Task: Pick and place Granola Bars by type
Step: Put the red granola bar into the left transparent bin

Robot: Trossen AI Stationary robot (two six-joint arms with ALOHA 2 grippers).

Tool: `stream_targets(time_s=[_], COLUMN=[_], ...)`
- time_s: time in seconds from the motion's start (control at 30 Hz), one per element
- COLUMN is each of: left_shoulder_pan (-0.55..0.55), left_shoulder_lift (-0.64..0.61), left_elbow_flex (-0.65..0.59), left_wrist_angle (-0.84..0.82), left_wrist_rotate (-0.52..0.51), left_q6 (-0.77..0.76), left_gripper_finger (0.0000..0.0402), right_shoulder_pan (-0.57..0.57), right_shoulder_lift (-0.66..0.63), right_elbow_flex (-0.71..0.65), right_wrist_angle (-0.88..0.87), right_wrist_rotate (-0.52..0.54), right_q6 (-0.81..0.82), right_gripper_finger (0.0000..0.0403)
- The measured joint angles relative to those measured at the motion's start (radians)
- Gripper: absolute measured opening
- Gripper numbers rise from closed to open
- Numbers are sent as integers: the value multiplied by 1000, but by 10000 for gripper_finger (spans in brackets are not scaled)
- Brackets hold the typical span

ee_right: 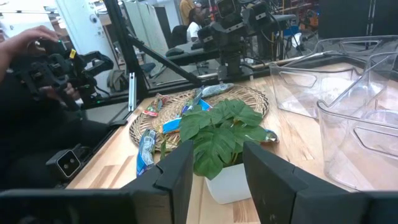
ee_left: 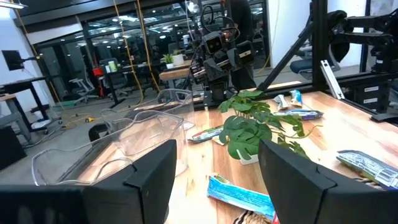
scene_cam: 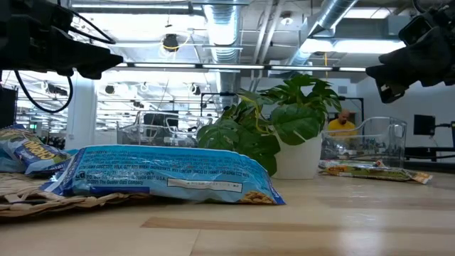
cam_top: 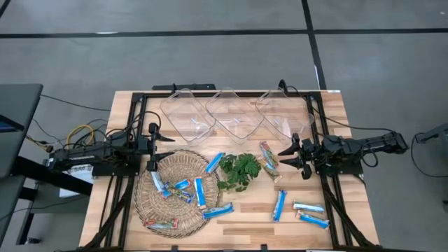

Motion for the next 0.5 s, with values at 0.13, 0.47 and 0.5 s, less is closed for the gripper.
stream_targets(time_s=[0.13, 0.47, 0.5], left_shoulder_pan=[0, -1, -1], left_shoulder_lift=[0, 53, 70], left_elbow_flex=[0, 0, 0], left_wrist_angle=[1, -3, -4], left_wrist_rotate=[22, 14, 0], left_q6=[-46, -335, -340], left_gripper_finger=[219, 219, 219], right_shoulder_pan=[0, 0, 0], right_shoulder_lift=[0, 0, 0], right_elbow_flex=[0, 0, 0], right_wrist_angle=[0, 0, 0], right_wrist_rotate=[0, 0, 0], right_q6=[0, 0, 0], right_gripper_finger=[134, 134, 134])
